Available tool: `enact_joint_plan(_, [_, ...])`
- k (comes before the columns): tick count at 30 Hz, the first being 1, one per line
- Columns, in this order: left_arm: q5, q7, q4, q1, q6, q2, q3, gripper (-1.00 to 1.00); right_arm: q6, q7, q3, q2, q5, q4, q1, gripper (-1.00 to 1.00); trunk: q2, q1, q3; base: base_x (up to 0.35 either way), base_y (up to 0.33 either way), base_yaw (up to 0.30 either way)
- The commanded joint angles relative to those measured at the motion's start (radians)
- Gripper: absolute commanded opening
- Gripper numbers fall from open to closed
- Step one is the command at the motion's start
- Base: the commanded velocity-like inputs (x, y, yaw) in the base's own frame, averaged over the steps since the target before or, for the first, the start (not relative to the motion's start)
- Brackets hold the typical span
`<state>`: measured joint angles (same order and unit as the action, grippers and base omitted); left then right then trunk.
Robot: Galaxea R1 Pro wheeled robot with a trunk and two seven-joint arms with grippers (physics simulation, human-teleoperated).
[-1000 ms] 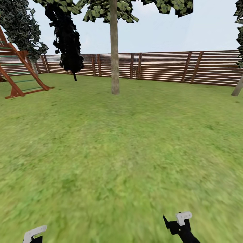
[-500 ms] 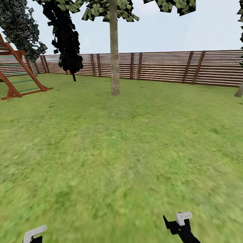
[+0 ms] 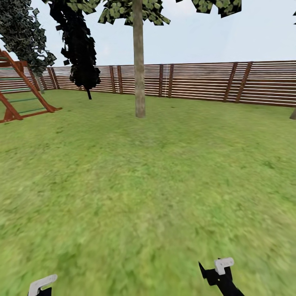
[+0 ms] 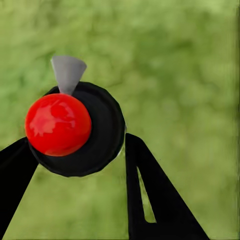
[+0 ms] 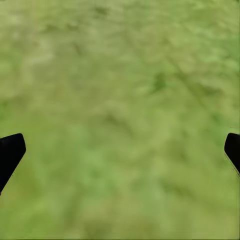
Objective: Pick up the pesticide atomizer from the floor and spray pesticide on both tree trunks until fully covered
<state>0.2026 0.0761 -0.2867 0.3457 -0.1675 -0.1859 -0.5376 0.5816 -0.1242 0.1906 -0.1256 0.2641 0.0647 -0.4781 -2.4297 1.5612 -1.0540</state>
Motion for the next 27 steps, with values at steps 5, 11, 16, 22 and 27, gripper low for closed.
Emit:
enact_joint_plan(5, [0.011, 0.002, 0.001, 0.001, -0.004, 0.0, -0.005, -1.0, 0.003, -0.005, 0.009, 0.0, 0.006, -0.002, -0.001, 1.0, 0.0, 0.0, -0.001, 0.341, 0.0, 0.0])
enact_joint_plan(11, [0.011, 0.002, 0.001, 0.001, -0.004, 0.0, -0.005, -1.0, 0.003, -0.005, 0.009, 0.0, 0.006, -0.002, -0.001, 1.0, 0.0, 0.0, -0.001, 0.341, 0.0, 0.0])
enact_joint_plan(16, [0.011, 0.002, 0.001, 0.001, -0.004, 0.0, -0.005, -1.0, 0.003, -0.005, 0.009, 0.0, 0.006, -0.002, -0.001, 1.0, 0.0, 0.0, -0.001, 0.341, 0.0, 0.0])
enact_joint_plan(22, [0.011, 0.002, 0.001, 0.001, -0.004, 0.0, -0.005, -1.0, 0.003, -0.005, 0.009, 0.0, 0.006, -0.002, -0.001, 1.0, 0.0, 0.0, -0.001, 0.341, 0.0, 0.0])
enact_joint_plan(27, [0.011, 0.002, 0.001, 0.001, -0.004, 0.0, -0.005, -1.0, 0.003, -0.005, 0.009, 0.0, 0.006, -0.002, -0.001, 1.0, 0.0, 0.0, -0.001, 0.341, 0.0, 0.0])
